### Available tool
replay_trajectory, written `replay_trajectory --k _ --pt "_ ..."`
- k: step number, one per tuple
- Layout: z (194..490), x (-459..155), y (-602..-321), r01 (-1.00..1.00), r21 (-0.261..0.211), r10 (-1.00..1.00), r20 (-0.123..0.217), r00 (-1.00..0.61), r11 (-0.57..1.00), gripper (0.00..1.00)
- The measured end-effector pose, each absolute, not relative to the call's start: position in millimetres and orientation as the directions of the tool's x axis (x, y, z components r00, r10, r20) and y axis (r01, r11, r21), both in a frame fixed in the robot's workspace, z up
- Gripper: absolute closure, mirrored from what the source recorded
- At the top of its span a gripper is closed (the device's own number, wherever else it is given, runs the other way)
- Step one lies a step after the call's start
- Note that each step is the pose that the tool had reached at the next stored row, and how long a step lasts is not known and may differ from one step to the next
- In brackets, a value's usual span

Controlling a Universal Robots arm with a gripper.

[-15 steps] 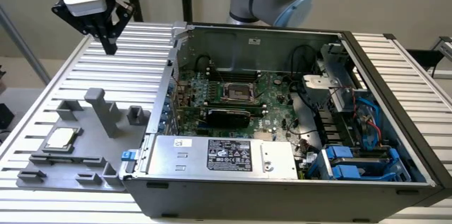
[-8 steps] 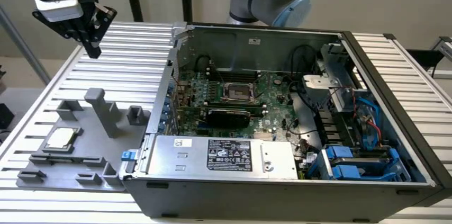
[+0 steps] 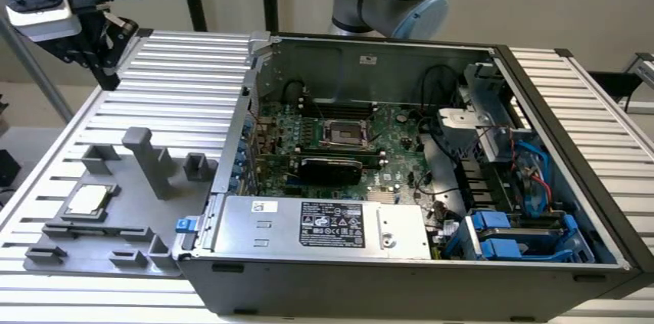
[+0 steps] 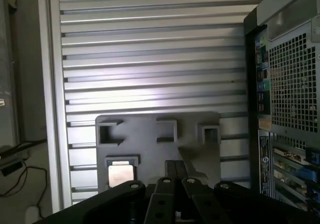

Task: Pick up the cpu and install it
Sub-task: 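Reach for the cpu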

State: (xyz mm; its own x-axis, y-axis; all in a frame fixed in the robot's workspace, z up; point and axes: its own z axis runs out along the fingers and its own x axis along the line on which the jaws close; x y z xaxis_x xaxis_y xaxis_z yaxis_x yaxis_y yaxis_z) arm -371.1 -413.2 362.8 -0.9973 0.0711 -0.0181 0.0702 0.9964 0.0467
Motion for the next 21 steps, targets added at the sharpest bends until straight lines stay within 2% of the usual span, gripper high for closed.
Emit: replay_trajectory --k 11,21 --pt "349.7 -417.6 -421.0 0.07 0.047 0.071 -0.018 -0.997 0.996 0.89" --pt "337.6 -435.2 -445.9 0.07 0.046 0.071 -0.014 -0.997 0.996 0.89"
